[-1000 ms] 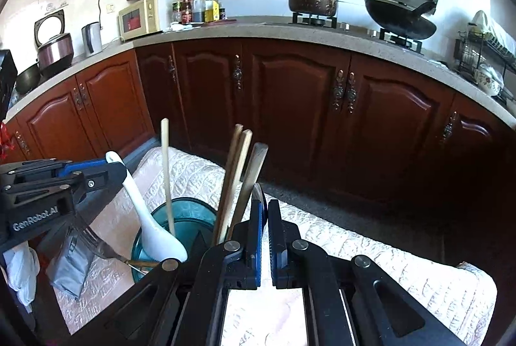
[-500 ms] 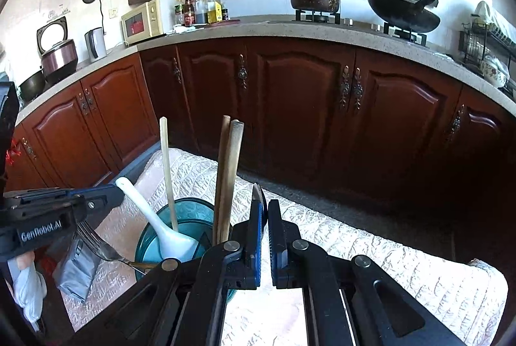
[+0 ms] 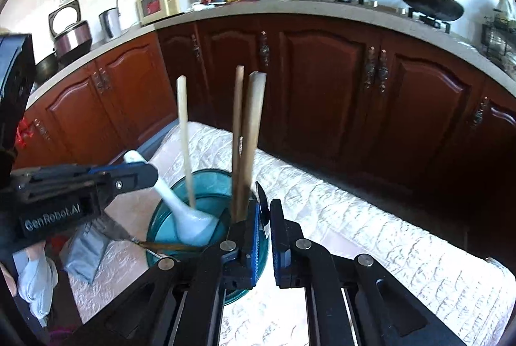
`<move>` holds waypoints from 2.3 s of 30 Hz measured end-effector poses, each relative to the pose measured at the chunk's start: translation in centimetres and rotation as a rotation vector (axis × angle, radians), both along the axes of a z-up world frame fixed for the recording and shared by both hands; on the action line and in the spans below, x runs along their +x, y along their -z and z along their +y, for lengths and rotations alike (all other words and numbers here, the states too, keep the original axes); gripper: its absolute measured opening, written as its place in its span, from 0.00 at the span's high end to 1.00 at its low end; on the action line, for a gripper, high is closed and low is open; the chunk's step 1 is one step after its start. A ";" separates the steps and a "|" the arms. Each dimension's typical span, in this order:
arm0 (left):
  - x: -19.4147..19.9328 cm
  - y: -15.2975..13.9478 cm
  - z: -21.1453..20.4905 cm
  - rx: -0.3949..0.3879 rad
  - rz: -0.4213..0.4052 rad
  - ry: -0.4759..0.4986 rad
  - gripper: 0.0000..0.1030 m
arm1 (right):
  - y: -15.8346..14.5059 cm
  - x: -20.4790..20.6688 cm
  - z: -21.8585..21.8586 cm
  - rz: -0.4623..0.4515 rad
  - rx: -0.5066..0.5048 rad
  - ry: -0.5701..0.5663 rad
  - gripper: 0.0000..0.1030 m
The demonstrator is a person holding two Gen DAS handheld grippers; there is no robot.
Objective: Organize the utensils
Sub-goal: 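Open both tools to drop the spoons into the cup, then move both tools back toward the remaining chopsticks on the cloth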
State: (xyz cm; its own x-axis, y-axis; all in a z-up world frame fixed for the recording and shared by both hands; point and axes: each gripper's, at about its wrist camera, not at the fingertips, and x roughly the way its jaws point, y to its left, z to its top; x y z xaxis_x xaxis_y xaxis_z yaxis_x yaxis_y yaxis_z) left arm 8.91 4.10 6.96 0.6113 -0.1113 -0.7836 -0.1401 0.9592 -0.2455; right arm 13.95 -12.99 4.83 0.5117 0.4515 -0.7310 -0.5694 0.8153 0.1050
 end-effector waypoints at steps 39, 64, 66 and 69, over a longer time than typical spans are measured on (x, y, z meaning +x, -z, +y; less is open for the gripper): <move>-5.9 -1.0 -6.5 0.086 -0.071 0.145 0.59 | 0.4 -5.6 -12.2 0.130 0.133 0.230 0.66; -6.0 2.0 -13.4 0.130 -0.027 0.279 0.55 | 2.5 -8.2 -15.9 0.174 0.072 0.319 0.62; -5.9 2.5 -13.7 0.133 -0.017 0.286 0.54 | 2.8 -8.3 -16.4 0.182 0.068 0.327 0.62; -5.7 3.3 -14.1 0.146 0.000 0.297 0.54 | 3.2 -8.6 -16.7 0.193 0.063 0.340 0.61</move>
